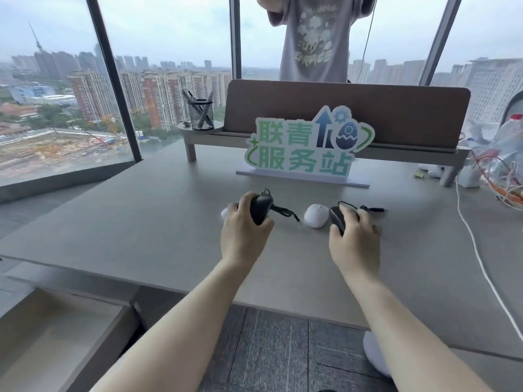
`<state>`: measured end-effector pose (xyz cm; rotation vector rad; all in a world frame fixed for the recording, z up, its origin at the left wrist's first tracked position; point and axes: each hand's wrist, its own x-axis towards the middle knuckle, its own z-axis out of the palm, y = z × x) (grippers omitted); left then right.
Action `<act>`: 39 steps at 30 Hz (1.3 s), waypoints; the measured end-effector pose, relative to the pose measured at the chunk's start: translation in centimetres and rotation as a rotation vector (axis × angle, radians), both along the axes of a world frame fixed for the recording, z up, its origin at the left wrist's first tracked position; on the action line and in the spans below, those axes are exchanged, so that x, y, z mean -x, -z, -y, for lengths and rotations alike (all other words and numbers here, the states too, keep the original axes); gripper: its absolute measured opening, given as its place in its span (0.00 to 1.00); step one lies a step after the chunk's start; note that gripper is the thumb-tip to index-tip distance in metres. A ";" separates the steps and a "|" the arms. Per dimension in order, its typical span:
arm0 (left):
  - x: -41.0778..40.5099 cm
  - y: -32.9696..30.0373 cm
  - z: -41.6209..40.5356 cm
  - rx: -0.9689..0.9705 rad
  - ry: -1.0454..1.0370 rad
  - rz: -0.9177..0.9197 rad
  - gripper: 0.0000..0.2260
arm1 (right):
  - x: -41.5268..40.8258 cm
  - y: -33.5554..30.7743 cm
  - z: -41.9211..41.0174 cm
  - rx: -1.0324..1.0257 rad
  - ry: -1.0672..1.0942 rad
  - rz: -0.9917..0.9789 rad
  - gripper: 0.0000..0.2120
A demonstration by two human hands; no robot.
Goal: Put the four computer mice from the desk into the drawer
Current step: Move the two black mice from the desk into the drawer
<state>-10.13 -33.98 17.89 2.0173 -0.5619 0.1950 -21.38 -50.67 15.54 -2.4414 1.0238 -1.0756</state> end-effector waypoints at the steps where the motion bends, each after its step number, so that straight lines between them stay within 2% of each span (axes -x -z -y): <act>1: 0.1 -1.3 -0.8 0.055 0.004 0.008 0.23 | 0.0 -1.4 -0.9 0.026 -0.009 0.059 0.21; 3: 0.3 -3.9 -2.4 0.171 0.012 0.041 0.23 | 0.1 -4.2 -3.2 0.073 -0.047 0.166 0.21; 7: 1.0 -8.6 -7.1 0.261 -0.061 0.156 0.22 | 0.0 -8.9 -9.4 0.083 -0.205 0.328 0.22; 11: 1.1 -10.2 -14.1 0.316 -0.171 0.201 0.22 | -1.1 -10.4 -16.6 0.038 -0.464 0.353 0.22; 16: 0.4 -7.5 -24.1 0.281 -0.373 0.180 0.23 | -3.6 -8.1 -26.2 -0.043 -0.741 0.308 0.22; 20: 0.3 -2.7 -31.7 0.260 -0.512 0.119 0.22 | -6.1 -4.1 -32.8 -0.115 -0.887 0.219 0.21; 23: 0.0 1.4 -36.3 0.172 -0.616 0.063 0.21 | -7.8 -0.5 -36.9 -0.207 -0.986 0.158 0.20; 26: -1.1 6.0 -39.8 0.098 -0.685 -0.036 0.21 | -9.7 3.1 -40.0 -0.255 -1.050 0.052 0.19; 32: -4.4 14.5 -43.6 -0.051 -0.751 -0.373 0.25 | -14.8 10.4 -43.9 -0.370 -1.037 -0.336 0.21; 39: -8.0 20.4 -44.4 -0.203 -0.763 -0.630 0.28 | -20.7 14.3 -47.1 -0.181 -0.965 -0.807 0.21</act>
